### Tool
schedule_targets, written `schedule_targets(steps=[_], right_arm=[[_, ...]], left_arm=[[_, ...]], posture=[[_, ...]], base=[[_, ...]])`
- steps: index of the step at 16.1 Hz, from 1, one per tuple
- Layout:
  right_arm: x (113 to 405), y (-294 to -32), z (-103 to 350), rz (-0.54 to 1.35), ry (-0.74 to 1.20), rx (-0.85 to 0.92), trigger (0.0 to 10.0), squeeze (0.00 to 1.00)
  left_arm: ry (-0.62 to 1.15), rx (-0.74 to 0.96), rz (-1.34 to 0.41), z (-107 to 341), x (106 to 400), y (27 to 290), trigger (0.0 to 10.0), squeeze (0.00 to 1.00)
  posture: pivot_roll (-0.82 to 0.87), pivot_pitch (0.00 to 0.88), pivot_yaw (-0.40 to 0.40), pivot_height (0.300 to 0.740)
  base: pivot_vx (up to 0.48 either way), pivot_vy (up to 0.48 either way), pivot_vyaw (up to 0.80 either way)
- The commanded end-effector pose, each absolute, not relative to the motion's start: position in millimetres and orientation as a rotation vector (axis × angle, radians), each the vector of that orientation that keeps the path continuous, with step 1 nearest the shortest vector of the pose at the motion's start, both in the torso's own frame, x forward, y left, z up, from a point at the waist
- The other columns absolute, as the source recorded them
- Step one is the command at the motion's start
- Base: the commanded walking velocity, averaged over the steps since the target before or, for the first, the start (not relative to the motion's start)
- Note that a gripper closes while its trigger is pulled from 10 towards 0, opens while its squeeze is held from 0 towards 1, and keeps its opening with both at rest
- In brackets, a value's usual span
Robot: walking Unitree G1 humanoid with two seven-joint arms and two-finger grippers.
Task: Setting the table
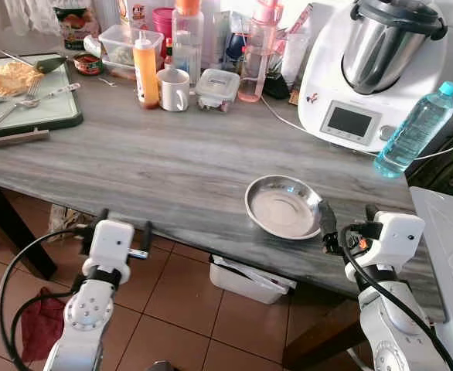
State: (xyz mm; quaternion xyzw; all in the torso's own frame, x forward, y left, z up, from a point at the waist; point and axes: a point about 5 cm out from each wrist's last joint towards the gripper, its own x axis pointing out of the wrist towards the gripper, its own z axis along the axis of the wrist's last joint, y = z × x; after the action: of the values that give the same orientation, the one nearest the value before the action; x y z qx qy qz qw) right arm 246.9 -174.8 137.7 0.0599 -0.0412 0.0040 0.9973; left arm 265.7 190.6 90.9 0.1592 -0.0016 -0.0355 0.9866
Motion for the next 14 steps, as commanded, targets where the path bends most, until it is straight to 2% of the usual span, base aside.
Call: schedule_targets(steps=[1,3,7,8,12,14], right_arm=[[246.2,-177.9,136.8,0.001,-0.082,0.104,10.0,0.00],[245.0,-181.9,138.7,-0.009,-0.089,0.093,10.0,0.00],[238.8,-188.7,138.4,-0.043,-0.091,0.087,10.0,0.00],[237.8,-188.1,136.9,-0.048,-0.083,0.095,10.0,0.00],[238.9,-181.7,136.7,-0.029,-0.084,0.101,10.0,0.00],[238.4,-182.4,137.5,-0.037,-0.093,0.096,10.0,0.00]], left_arm=[[-0.042,0.324,-0.112,101.6,269.7,182.9,10.0,0.00],[-0.070,0.338,-0.111,108.5,268.5,183.1,10.0,0.00],[-0.127,0.344,0.000,122.5,271.5,193.4,10.0,0.00],[-0.139,0.333,-0.006,124.6,270.6,188.9,10.0,0.00],[-0.130,0.298,-0.096,122.7,268.4,168.7,10.0,0.00],[-0.120,0.308,-0.093,123.0,270.1,171.1,10.0,0.00]], posture=[[0.21,0.094,-0.126,0.714],[0.20,0.088,-0.125,0.714],[0.19,0.079,-0.117,0.714],[0.19,0.080,-0.117,0.714],[0.19,0.085,-0.106,0.714],[0.19,0.087,-0.097,0.714]], base=[[0.000,0.000,0.00],[0.000,0.000,0.00],[0.000,0.000,0.00],[0.000,0.000,0.00],[0.000,0.000,-0.76],[0.000,0.000,-0.31]])
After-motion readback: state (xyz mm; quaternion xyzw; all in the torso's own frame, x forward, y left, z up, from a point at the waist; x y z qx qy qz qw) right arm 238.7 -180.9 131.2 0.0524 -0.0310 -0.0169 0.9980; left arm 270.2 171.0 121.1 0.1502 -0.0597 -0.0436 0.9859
